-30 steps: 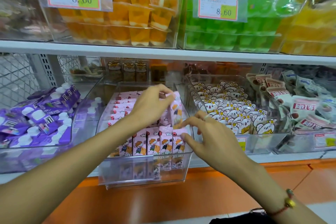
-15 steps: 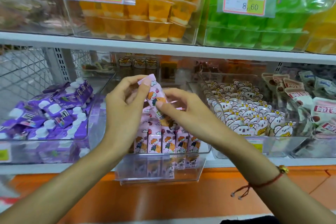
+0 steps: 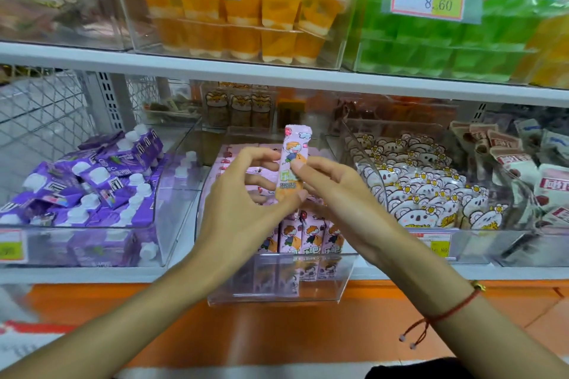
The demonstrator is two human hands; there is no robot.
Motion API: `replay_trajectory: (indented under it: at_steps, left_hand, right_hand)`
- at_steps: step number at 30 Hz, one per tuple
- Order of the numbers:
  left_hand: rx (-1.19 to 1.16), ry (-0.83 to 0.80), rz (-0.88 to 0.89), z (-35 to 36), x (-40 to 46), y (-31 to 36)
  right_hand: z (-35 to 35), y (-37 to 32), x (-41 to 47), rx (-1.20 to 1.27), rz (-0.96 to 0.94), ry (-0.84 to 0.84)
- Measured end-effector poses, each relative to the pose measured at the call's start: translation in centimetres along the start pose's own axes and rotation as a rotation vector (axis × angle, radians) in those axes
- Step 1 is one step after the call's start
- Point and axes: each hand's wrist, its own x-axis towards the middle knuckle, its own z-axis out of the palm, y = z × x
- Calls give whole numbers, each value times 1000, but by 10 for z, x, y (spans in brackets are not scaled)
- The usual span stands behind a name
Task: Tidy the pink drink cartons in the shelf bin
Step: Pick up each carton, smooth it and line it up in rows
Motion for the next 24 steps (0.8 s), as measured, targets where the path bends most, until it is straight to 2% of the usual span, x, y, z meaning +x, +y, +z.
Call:
replay_trajectory:
  at_steps: [4, 8, 11, 14, 19, 24]
  left_hand:
    - [4, 8, 57, 1, 2, -1]
    - [-13, -51, 84, 1, 3, -2]
    - [77, -68, 120, 3, 3, -4]
    - [147, -5, 140, 4, 3, -6]
    - [-46, -45, -35, -2, 10, 1]
    - [-376, -262, -472, -6, 9, 7]
  right_hand:
    - [-4, -2, 4, 42, -25, 16]
    - [-6, -2, 3, 40, -61, -8]
    - [-3, 4, 1, -27, -133, 114]
    - [-1, 7, 0, -62, -188, 185]
    - [-7, 3, -1, -128, -146, 113]
    - [-10, 4, 1, -138, -25, 153]
